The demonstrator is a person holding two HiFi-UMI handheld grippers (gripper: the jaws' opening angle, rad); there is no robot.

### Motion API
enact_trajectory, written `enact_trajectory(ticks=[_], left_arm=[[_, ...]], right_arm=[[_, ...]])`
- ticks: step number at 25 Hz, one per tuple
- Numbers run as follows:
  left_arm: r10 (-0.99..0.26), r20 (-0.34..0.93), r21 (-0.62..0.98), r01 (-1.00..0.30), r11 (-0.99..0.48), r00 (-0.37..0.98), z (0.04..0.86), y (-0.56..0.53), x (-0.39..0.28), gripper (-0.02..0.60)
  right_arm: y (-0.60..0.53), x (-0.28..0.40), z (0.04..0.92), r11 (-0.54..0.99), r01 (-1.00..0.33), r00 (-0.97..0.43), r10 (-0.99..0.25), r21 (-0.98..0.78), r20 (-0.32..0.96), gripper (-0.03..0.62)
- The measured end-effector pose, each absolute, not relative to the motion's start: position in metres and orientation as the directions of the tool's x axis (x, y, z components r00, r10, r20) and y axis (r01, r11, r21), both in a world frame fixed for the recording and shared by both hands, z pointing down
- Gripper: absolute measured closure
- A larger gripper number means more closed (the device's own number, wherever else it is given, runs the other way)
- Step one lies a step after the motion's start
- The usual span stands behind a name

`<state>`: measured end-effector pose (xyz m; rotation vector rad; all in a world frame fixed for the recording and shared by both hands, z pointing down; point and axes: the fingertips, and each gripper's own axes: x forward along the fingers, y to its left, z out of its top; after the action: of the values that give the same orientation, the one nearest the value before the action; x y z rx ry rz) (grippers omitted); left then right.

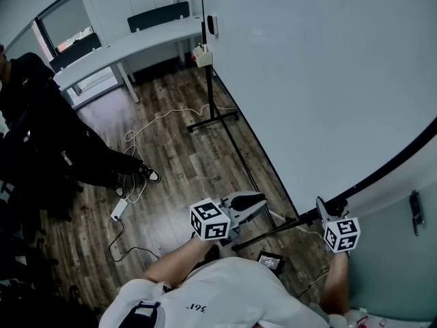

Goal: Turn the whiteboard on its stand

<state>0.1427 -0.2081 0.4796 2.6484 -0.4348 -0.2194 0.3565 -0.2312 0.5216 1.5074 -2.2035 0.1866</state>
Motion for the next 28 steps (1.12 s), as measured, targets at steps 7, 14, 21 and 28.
enact_trajectory(ticks=[7, 14, 21, 28], left_arm=[[-0.337, -0.085, 0.454, -0.265, -0.851, 0.938, 0.481, -0.211, 0.133, 0.534], [-0.328, -0.089, 0.455, -0.254, -0.854, 0.941, 0.482, -0.218, 0.124, 0.534], [-0.303, -0.100, 0.463, -0.225, -0.857, 0.948, 0.481, -0.234, 0.112, 0.534], [-0.247, -0.121, 0.477, -0.162, -0.864, 0.961, 0.483, -0.236, 0.099, 0.534]], right_arm=[[-0.231, 0.360, 0.520, 0.339, -0.926, -0.254, -0.887, 0.169, 0.385, 0.414], [-0.214, 0.373, 0.523, 0.245, -0.967, -0.206, -0.918, 0.075, 0.338, 0.356], [-0.196, 0.382, 0.524, 0.111, -0.994, -0.103, -0.948, 0.007, 0.302, 0.347], [-0.146, 0.387, 0.531, -0.045, -0.999, 0.042, -0.950, 0.000, 0.311, 0.347]])
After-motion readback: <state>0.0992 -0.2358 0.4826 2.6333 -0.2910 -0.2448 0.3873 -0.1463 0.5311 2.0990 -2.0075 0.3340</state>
